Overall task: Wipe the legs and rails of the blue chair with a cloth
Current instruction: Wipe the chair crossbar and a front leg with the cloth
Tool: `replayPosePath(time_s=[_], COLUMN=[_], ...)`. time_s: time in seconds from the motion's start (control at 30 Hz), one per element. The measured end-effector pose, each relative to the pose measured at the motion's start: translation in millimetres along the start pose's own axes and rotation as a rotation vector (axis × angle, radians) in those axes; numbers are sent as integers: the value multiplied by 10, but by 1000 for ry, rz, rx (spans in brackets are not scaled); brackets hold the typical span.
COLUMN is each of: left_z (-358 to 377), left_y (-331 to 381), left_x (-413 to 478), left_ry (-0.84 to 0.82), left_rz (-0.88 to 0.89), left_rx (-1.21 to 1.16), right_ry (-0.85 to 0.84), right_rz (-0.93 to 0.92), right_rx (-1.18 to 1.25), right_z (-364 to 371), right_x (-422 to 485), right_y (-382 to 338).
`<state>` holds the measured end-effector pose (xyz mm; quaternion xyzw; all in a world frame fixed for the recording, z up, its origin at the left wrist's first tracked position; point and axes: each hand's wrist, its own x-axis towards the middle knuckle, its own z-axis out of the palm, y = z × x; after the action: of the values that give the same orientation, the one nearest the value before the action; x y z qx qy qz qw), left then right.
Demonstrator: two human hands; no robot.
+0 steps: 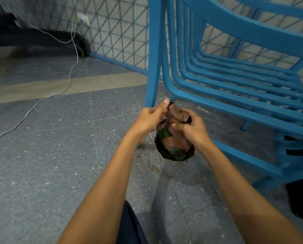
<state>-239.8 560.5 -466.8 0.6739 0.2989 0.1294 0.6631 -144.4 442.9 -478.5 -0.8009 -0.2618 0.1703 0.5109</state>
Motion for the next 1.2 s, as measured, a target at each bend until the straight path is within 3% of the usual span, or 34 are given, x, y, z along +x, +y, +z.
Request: replayPosePath(time_s=[0.07, 0.2, 0.3, 0.43, 0.57, 0.73, 0.93, 1.1, 1.2], left_z=[-218, -504, -499, -447, -409, -357, -376, -385, -381], left_y=[-33, -221, -337, -384, -416, -390, -385, -399, -398], left_x=[16, 189, 308, 332, 329, 311, 327, 322, 308], left_ry=[81, 394, 403, 222, 135, 141, 143, 119, 101], left_rz=[-32, -103, -102, -13, 54, 63, 41, 49, 68], left_rx=[-4, -90, 46, 205, 278, 260, 257, 241, 253], right_ry=[155, 404, 260, 133, -167, 33, -72, -38, 4], right_rz=[105, 144, 113, -121, -70, -300, -656, -287, -238], right_rx=[127, 158, -24, -735, -685, -802, -826, -634, -690], right_z=[61, 242, 438, 564, 643, 745, 357, 446, 782], right_x=[130, 271, 302, 389, 505, 442, 216, 474, 505], right_y=[-49, -113, -44, 23, 74, 205, 551, 273, 124])
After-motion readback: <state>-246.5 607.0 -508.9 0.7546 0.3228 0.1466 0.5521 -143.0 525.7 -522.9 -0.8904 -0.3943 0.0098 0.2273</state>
